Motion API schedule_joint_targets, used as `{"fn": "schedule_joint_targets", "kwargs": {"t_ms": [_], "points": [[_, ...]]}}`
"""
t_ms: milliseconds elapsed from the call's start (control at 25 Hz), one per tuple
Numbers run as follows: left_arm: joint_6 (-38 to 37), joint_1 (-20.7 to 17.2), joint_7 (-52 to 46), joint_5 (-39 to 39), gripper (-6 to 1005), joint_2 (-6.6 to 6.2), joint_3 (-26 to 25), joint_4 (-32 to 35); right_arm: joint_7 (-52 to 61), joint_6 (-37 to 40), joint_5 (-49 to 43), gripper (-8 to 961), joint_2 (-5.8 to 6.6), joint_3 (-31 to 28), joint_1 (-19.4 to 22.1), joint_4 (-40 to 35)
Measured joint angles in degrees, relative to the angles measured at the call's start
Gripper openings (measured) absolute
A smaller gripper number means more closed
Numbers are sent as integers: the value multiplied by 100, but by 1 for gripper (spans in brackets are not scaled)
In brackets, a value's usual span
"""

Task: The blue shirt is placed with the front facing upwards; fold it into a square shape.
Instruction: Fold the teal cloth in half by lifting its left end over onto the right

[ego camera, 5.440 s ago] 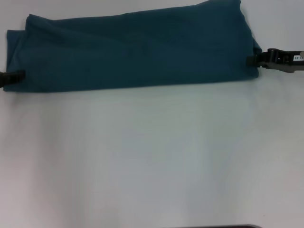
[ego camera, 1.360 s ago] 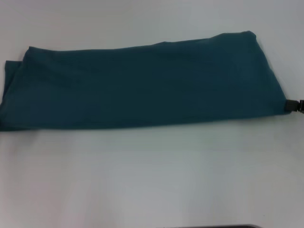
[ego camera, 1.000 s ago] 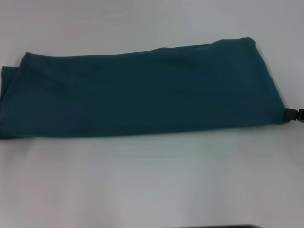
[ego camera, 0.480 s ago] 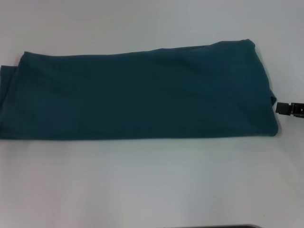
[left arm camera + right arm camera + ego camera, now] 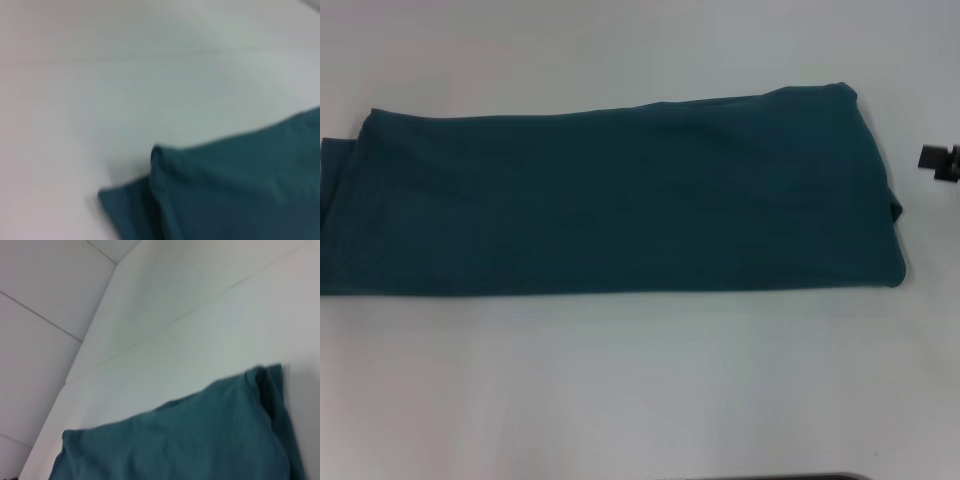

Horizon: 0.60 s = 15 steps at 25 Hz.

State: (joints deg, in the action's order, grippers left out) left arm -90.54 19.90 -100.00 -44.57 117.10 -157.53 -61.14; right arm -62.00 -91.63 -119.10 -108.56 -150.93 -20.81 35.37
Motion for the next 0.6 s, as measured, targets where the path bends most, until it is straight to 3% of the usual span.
{"fn": "schedule_joint_targets", "kwargs": {"t_ms": [120, 200, 600], "points": [[40, 152, 2, -130, 672, 27, -10, 47, 299, 124, -143, 631, 20, 23, -171, 165], [91, 246, 4, -156, 700, 68, -13, 69, 581, 251, -325, 714, 20, 32, -286, 289], [248, 383, 27, -231, 739, 227, 36, 67, 1416, 586, -1526, 733, 1, 48, -787, 357]]}}
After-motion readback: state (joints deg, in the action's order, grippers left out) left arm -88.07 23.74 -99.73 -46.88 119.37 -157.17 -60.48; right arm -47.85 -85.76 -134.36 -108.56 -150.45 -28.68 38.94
